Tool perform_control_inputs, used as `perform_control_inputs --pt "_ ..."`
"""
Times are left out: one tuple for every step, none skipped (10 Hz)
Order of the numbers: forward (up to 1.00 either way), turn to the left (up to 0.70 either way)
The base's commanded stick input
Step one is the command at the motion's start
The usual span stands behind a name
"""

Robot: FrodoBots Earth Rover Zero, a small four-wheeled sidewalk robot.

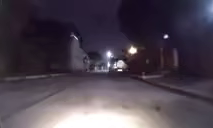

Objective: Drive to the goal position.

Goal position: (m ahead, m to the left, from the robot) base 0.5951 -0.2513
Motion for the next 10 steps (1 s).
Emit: perform_control_inputs --pt "0.7 0.0" --pt "0.7 0.0" --pt "0.7 0.0" --pt "0.7 0.0" --pt "0.7 0.0" --pt "0.7 0.0" --pt "0.7 0.0" --pt "0.7 0.0" --pt "0.7 0.0" --pt "0.7 0.0"
